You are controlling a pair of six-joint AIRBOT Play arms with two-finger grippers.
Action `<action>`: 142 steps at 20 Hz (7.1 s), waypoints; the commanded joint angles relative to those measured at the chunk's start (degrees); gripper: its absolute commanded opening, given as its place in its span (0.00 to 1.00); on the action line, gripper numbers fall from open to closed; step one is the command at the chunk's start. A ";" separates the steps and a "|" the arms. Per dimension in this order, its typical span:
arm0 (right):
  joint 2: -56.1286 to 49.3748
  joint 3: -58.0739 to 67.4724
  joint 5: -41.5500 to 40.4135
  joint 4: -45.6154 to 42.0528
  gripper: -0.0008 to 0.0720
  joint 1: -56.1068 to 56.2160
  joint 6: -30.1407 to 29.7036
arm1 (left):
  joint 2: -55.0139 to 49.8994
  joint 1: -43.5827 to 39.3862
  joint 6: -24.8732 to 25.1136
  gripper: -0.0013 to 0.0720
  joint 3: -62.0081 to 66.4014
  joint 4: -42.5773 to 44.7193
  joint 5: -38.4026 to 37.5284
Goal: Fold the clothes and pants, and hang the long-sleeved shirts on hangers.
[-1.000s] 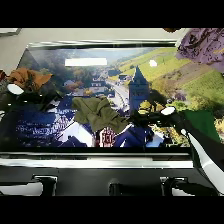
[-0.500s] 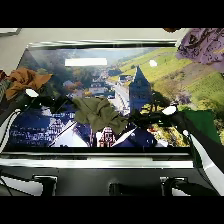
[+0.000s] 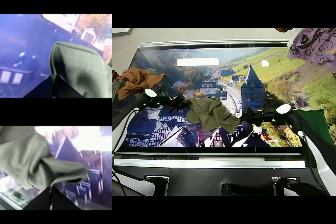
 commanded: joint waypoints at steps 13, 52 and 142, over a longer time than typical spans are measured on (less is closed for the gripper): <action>18.18 58.45 9.62 -48.70 0.05 0.00 12.04 | 36.41 6.16 -1.01 0.04 44.37 23.28 -12.02; -20.52 59.67 35.28 -25.53 0.67 -9.77 17.05 | 2.95 6.08 -8.85 0.04 18.51 31.17 -22.40; -22.38 55.52 11.96 -27.43 0.05 -8.50 26.82 | 1.86 4.44 -7.61 0.04 25.79 39.95 -18.99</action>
